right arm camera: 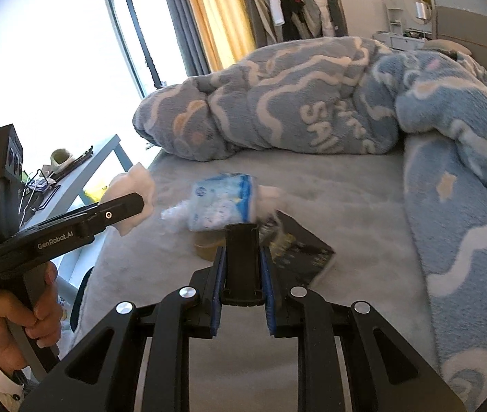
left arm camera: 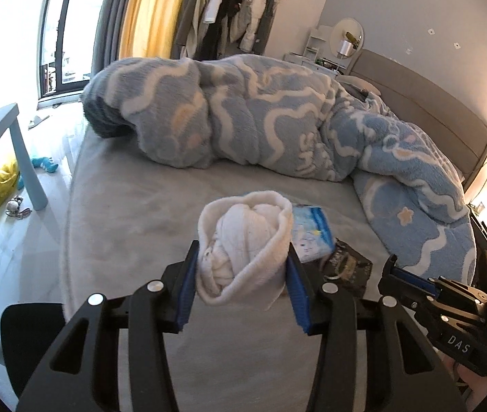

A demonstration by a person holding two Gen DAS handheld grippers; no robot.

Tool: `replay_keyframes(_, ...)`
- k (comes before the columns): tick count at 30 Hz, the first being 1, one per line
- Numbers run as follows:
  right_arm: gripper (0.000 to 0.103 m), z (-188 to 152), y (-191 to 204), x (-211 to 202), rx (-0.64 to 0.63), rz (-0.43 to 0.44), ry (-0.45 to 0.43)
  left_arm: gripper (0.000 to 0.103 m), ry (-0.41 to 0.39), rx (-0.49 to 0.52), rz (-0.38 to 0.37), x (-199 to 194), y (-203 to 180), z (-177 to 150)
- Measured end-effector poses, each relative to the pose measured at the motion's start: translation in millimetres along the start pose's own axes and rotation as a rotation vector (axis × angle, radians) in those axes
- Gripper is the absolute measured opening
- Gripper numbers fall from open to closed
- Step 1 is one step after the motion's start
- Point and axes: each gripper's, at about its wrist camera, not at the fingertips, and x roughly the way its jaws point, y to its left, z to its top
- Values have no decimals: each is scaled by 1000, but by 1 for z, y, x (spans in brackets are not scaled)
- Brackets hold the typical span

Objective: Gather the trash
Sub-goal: 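Carry the white tissue bundle to the black bin and open the left tool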

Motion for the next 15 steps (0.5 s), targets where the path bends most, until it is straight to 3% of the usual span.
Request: replay_keyframes(15,20,12,67,25,-54,69,22,50,5,-27,82,-32,68,-1)
